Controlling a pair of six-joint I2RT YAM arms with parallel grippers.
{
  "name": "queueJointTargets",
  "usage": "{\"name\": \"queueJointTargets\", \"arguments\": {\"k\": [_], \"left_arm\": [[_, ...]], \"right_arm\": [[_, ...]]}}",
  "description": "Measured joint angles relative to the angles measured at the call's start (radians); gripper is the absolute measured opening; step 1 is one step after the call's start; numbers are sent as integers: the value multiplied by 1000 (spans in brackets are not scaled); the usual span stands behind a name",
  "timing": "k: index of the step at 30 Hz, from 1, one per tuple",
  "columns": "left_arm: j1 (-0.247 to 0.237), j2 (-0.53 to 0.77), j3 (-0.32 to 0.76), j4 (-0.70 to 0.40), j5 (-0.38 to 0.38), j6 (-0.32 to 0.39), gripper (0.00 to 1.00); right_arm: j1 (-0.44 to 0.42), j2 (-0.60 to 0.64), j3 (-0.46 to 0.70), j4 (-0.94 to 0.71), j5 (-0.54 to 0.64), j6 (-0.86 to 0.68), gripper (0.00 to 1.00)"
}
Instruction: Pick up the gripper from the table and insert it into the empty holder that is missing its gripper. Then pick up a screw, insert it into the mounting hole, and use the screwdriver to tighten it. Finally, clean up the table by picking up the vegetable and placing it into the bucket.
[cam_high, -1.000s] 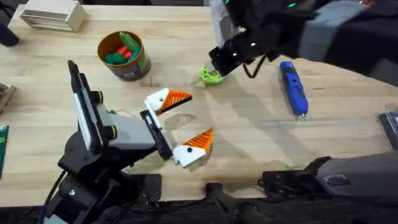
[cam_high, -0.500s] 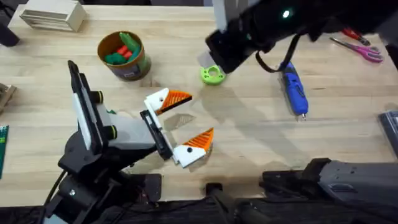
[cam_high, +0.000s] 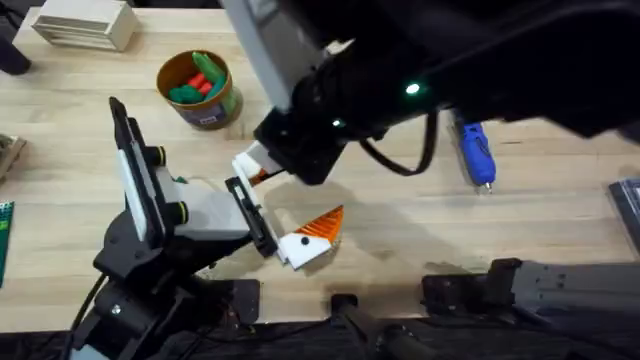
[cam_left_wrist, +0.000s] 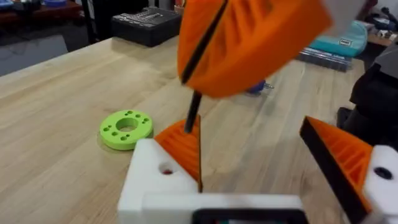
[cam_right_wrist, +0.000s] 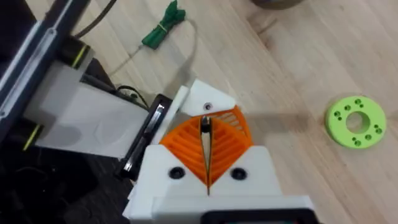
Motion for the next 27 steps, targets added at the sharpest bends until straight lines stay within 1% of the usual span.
{"name": "queueJointTargets", "arguments": {"k": [1, 5, 13, 19, 27], "left_arm": [[0, 0, 0, 0, 0, 0, 987], [0, 0, 0, 0, 0, 0, 987], [0, 0, 0, 0, 0, 0, 987], [0, 0, 0, 0, 0, 0, 987], [0, 0, 0, 0, 0, 0, 987]], "right_arm": [[13, 28, 0, 0, 0, 11, 7], [32, 54, 0, 0, 0, 19, 7], [38, 56, 0, 0, 1, 19, 7], [38, 56, 0, 4, 33, 2, 7], [38, 56, 0, 29, 42, -6, 7]]}}
